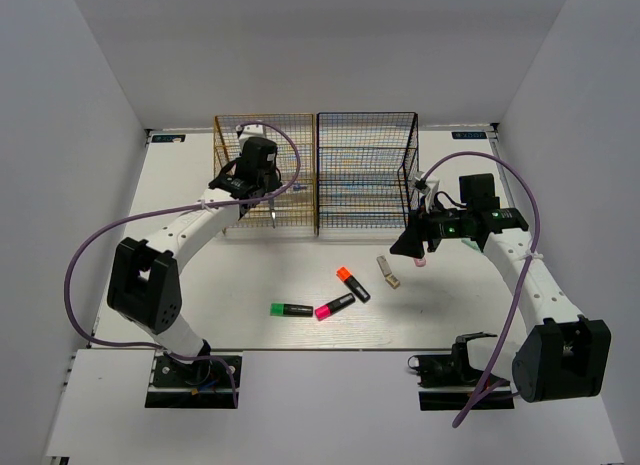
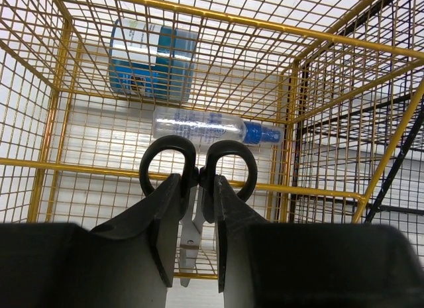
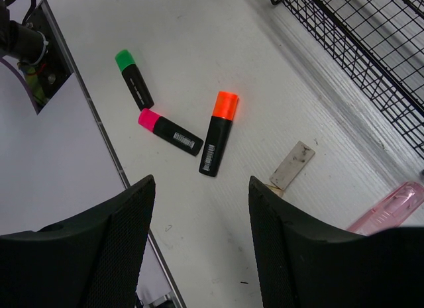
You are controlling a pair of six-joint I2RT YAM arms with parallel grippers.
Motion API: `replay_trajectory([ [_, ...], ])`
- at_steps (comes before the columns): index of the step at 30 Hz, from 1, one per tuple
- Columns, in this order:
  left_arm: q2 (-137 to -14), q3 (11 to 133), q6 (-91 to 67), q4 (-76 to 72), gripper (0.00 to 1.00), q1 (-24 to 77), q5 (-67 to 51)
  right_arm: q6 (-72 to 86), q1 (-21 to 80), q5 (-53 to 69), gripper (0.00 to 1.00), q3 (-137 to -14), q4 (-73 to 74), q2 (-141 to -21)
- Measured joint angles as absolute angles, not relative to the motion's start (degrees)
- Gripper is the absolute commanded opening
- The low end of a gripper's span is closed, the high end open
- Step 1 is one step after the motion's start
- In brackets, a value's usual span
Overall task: Sort the stationery into containers
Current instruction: Pick up the scissors from the storage box.
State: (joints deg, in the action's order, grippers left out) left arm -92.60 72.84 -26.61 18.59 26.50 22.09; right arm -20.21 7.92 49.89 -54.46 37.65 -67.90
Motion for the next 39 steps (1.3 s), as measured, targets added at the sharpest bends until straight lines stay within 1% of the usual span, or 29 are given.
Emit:
replay_trajectory([
  [5,-92.6,72.6,-26.3,17.9,0.2,26.6,22.7,-20.2,7.9,49.9,0.62,-54.5,37.8,-67.9],
  [9,-92.6,72.4,-26.2,17.6,0.2,26.7,23.0,-20.3,7.9,49.9,0.62,-54.5,37.8,-67.9],
  [10,-92.6,72.4,-26.1,17.5,0.18,26.7,23.1,-20.3,7.9,49.9,0.62,-54.5,37.8,-67.9],
  [29,-92.0,71.8,-25.0,16.6,0.17,26.8,23.1,-20.4,7.9,50.0,0.62,-54.5,38.1,-67.9],
  [39,-92.0,76.1,-24.3,17.6,0.17,26.7,23.4,-20.4,7.8,50.1,0.62,-54.5,38.1,-67.9],
])
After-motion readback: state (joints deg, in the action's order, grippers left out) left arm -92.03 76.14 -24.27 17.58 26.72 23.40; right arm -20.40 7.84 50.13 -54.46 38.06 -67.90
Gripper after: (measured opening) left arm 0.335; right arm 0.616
